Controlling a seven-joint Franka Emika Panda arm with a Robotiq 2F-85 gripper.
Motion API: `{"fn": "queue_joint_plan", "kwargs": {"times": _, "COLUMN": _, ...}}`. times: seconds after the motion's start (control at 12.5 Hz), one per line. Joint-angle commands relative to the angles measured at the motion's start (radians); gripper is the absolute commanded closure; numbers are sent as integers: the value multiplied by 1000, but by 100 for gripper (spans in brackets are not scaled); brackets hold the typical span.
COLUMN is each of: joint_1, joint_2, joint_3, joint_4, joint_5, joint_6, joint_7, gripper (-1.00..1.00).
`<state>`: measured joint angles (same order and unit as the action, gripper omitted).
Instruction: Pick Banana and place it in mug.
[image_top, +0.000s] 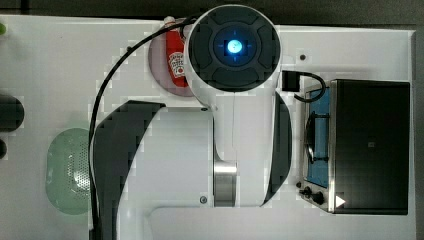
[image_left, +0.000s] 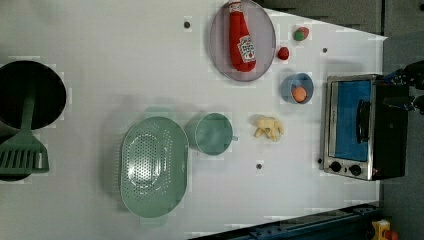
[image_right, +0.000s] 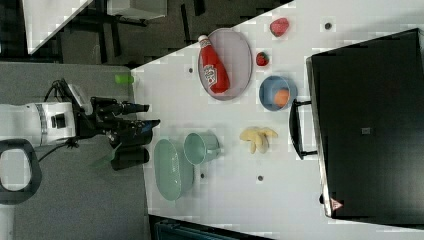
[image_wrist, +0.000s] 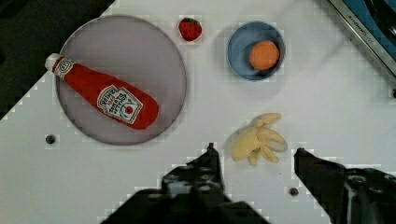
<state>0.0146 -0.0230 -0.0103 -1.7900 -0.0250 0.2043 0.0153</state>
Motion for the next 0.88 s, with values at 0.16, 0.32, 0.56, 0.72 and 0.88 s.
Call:
{"fn": "queue_joint_plan", "kwargs": {"times": 0.16, "joint_1": -52, "joint_2": -275, "joint_3": -38, "joint_4": -159, "joint_5": 12, "joint_6": -154, "joint_7": -96, "gripper": -76}}
{"fn": "queue_joint_plan", "kwargs": {"times": 0.32, "joint_1": -52, "joint_2": -274, "joint_3": -38, "joint_4": -184, "joint_5": 12, "joint_6": -153, "joint_7": -96, "gripper": -100}}
{"fn": "queue_joint_plan", "kwargs": {"times": 0.56, "joint_1": -51, "joint_2": -255, "joint_3": -38, "joint_4": -277, "joint_5": 12, "joint_6": -83, "joint_7": -96, "gripper": -100}}
{"fn": "queue_joint_plan", "kwargs": {"times": 0.72, "joint_1": -51, "joint_2": -228, "joint_3": -37, "joint_4": -359, "joint_5": 12, "joint_6": 21, "joint_7": -110, "gripper": -100}}
{"fn": "queue_joint_plan", "kwargs": {"times": 0.88, "joint_1": -51, "joint_2": -189, "joint_3": -37, "joint_4": -443, "joint_5": 12, "joint_6": 142, "joint_7": -182, "gripper": -100}}
